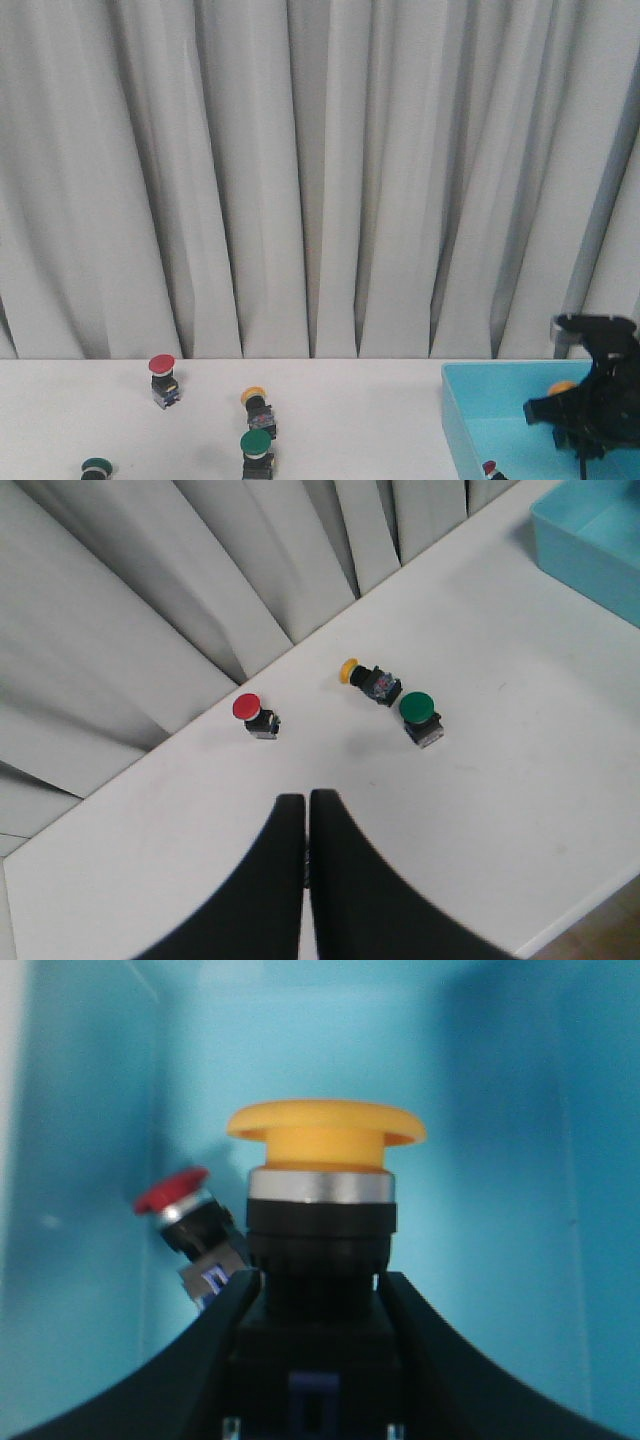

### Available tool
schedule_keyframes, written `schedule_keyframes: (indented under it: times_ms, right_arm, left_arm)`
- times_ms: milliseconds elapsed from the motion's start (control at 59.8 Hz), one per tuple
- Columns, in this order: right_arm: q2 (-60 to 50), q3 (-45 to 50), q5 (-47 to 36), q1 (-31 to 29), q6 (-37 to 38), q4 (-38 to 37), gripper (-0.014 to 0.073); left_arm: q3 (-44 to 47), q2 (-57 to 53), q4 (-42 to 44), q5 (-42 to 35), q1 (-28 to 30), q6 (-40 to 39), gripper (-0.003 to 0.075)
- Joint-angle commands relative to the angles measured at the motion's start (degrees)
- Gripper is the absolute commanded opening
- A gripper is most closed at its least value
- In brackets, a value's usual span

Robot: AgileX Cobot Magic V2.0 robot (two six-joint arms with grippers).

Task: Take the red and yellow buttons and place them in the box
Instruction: 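Lower the yellow button into the blue box and open the right gripper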

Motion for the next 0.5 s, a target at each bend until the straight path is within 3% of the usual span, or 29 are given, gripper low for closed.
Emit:
schedule_keyframes:
  times_ms: [0,485]
  right_arm:
    - [0.5,-1.8,-1.4,-1.4,-4.2,2.4,0.0100]
    - [10.9,-1.8,-2.5,-1.3,-3.5,-2.4,0.0114]
  left_arm:
    - [-0.3,-1.2,0.8,-1.8,0.0,-0.8,-0.0006]
    - [-0.3,-1.3,0.7,-1.8,0.0,-1.0,-0.0006]
